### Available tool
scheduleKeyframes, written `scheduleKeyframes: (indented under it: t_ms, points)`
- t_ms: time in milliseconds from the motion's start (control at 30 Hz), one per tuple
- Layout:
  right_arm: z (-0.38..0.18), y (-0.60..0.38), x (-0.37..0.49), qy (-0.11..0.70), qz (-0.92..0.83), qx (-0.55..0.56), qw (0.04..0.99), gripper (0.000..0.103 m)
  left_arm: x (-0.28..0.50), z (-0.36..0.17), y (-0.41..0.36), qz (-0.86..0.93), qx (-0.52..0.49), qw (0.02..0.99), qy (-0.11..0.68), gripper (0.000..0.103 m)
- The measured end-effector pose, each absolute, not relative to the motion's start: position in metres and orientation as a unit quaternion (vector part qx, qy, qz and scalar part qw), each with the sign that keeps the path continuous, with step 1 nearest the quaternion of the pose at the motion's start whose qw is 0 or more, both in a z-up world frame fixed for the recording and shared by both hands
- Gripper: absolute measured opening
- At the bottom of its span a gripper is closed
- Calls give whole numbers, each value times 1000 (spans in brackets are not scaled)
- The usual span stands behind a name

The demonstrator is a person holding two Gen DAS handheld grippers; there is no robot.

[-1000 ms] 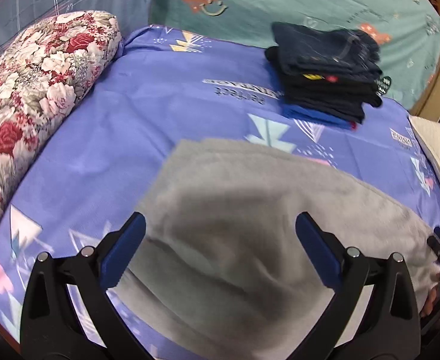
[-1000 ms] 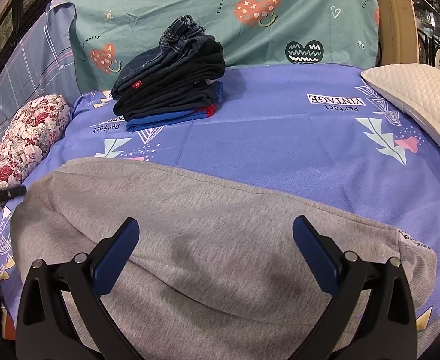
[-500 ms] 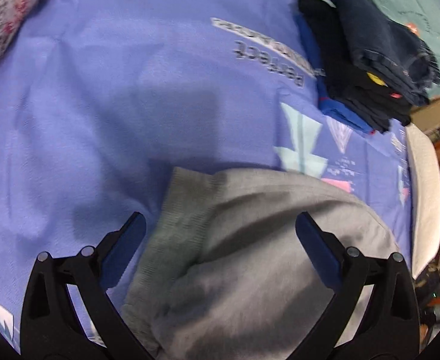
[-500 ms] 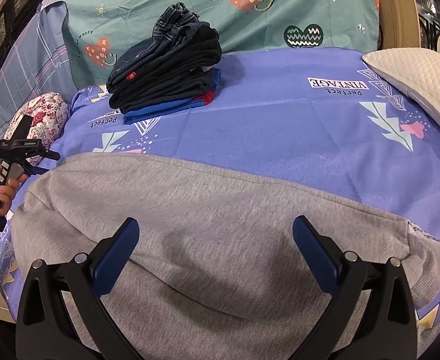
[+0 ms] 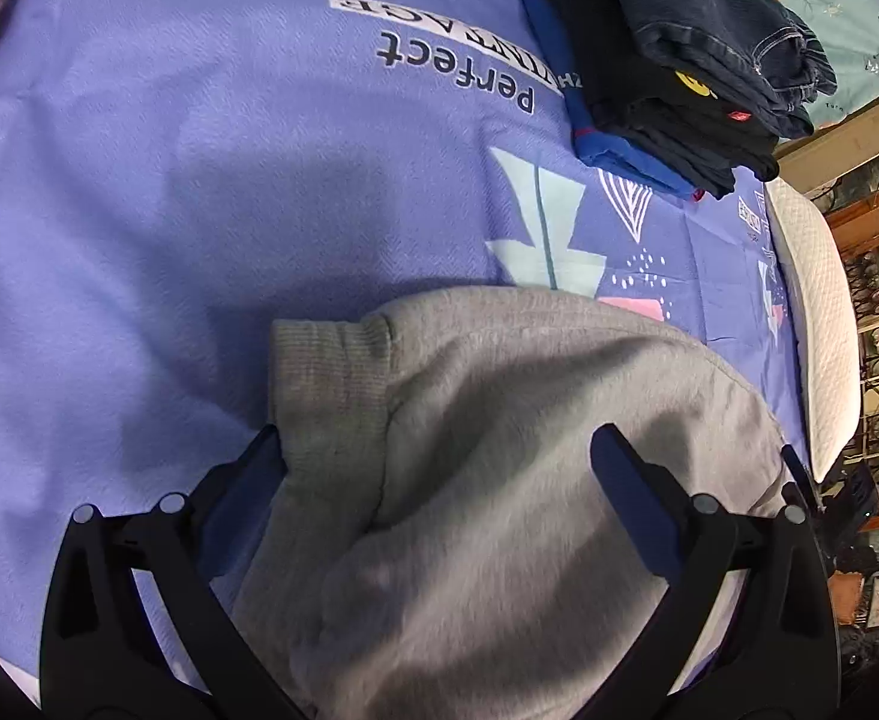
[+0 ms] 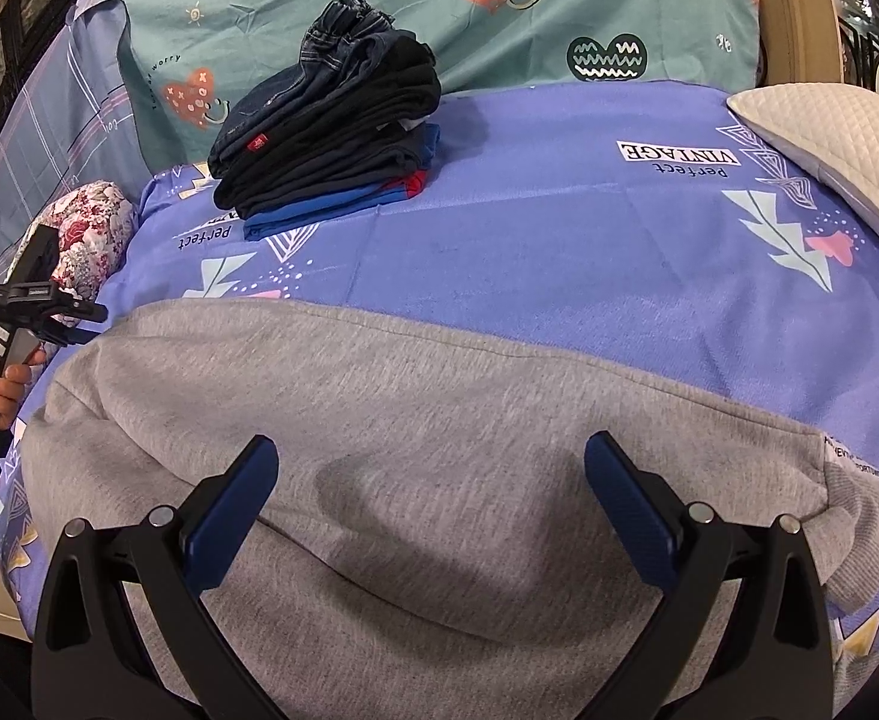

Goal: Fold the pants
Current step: 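Grasp the grey sweatpants leg cuff with the right gripper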

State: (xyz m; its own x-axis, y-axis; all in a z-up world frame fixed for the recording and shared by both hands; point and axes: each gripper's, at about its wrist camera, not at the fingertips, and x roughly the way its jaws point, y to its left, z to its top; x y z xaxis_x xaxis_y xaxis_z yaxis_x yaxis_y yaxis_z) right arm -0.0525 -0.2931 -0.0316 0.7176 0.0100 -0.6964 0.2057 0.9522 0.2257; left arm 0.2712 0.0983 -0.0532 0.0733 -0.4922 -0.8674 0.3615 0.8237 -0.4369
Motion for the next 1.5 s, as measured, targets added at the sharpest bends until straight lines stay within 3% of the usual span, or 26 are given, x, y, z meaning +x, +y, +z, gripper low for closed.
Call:
scheduleKeyframes:
  t_ms: [433, 733, 967, 1133, 1200, 1267, 1433, 1467, 1500]
  points:
    - [-35, -295, -48, 382, -53, 150, 910, 102, 293, -28, 108, -352, -133, 725, 576, 101]
    - [-36, -295, -47, 384, -53, 152, 909, 102, 276, -55, 72, -344, -19, 714, 609, 101]
    - [-17, -296, -60, 346, -59, 152, 924, 98, 299, -57, 66, -259, -76, 757, 595, 100]
    - [15, -348, -104, 348, -155, 141, 914, 95, 286, -51, 48, -272, 11, 764, 584, 92]
    - [14, -383, -121, 367, -228, 123, 894, 95, 286, -51, 46, -275, 13, 762, 585, 93]
    - [6, -418, -134, 406, -282, 121, 861, 95, 289, -56, 46, -277, 7, 756, 593, 101]
    - [-28, -453, -131, 484, -260, 143, 823, 96, 282, -60, 30, -252, 61, 769, 584, 100]
    - [-36, -457, -128, 496, -253, 154, 816, 96, 279, -59, 29, -246, 69, 774, 580, 97]
    - [-43, -459, -124, 506, -243, 172, 809, 96, 277, -56, 31, -240, 74, 778, 576, 87]
